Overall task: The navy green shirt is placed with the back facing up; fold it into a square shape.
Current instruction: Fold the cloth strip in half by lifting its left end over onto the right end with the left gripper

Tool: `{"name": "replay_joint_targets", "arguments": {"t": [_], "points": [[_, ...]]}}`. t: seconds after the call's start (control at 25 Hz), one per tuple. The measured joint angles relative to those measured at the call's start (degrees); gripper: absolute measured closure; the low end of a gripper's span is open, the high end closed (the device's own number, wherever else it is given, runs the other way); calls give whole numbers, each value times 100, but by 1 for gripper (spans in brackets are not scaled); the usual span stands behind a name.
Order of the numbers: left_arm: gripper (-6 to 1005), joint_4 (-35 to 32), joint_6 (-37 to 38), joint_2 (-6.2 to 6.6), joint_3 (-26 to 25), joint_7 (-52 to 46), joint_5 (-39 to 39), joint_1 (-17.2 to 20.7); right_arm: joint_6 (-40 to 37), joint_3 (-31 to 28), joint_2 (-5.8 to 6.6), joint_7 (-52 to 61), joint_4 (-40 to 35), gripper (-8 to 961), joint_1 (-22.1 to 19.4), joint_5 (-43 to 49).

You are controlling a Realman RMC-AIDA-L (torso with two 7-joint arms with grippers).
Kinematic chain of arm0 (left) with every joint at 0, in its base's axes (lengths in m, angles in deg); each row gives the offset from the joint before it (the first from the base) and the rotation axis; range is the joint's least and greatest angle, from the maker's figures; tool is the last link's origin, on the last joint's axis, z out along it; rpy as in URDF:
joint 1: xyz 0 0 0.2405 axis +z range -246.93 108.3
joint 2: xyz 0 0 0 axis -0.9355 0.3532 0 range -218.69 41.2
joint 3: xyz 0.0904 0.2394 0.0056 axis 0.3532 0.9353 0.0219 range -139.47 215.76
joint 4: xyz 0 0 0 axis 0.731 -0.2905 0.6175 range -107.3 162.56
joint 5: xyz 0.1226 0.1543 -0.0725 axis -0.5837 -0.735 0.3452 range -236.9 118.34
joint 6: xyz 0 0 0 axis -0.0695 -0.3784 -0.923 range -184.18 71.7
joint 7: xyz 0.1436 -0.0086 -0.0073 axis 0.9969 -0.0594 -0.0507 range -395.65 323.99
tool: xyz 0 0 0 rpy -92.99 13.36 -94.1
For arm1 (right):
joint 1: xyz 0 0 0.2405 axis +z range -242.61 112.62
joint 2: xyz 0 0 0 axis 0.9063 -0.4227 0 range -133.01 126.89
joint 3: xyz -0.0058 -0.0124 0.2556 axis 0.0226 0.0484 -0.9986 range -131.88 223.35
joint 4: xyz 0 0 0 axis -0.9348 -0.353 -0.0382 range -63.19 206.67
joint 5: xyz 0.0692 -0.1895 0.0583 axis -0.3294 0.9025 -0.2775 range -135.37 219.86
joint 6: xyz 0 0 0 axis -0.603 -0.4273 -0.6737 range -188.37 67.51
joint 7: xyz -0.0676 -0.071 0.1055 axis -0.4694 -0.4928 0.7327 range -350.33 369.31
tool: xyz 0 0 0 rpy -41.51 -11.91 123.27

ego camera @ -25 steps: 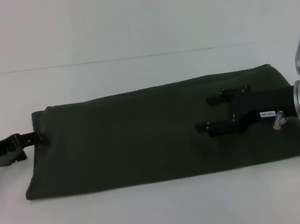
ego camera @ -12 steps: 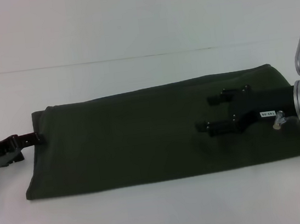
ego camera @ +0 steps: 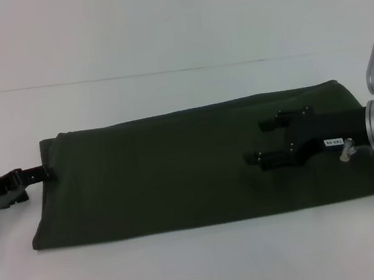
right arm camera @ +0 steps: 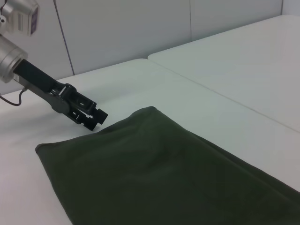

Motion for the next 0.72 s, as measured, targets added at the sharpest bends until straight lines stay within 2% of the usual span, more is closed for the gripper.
{"name": "replay_joint_targets", "arguments": {"t": [0.72], "points": [[133,-4,-117,-44,3,1,9,47,20,12,0,0,3,87,0,-4]]}}
